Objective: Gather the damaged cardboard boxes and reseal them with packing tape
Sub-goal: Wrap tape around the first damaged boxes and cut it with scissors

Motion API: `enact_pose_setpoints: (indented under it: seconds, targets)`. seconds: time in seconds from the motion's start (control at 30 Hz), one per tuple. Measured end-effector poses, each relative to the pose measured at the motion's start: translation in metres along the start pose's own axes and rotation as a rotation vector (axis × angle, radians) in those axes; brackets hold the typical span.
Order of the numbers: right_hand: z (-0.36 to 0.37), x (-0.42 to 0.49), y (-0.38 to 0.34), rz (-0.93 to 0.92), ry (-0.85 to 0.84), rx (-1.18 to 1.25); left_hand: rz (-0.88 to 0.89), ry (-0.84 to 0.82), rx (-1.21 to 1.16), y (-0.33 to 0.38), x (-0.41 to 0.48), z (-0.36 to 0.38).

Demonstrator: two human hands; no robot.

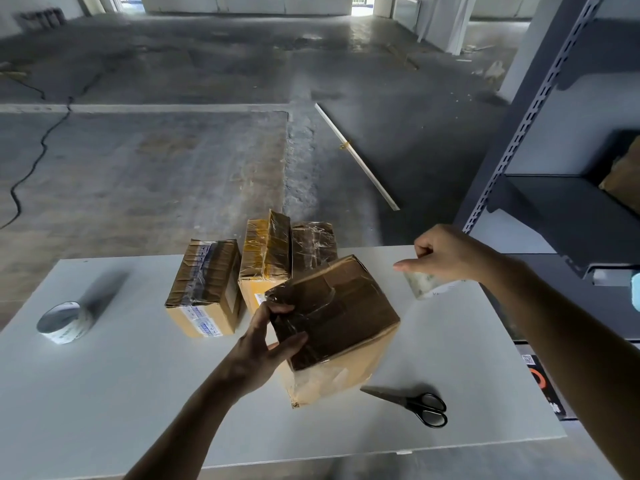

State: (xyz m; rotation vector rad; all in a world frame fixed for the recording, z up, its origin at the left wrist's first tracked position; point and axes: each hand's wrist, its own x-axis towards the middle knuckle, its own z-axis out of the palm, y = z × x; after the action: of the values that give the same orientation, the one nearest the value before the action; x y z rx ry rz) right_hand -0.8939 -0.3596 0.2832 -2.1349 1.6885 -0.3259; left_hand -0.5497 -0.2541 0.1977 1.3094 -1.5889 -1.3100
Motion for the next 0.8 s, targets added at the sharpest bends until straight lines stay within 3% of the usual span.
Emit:
enact_pose_setpoints:
  seconds: [0.33, 0.6, 0.8]
  targets:
    - [0.026, 0.023, 0.013, 0.068, -0.087, 0.015, 0.001, 0.007, 0.042, 0.001, 0.000, 0.001]
    - [0.068, 0.021, 0.031, 0.106, -0.106, 0.225, 0.022, -0.009, 0.069, -0.001, 0.005, 0.000]
    - [0.085, 0.014, 0.029, 0.086, -0.108, 0.344, 0.082, 0.160, 0.483, 0.006, 0.020, -0.003]
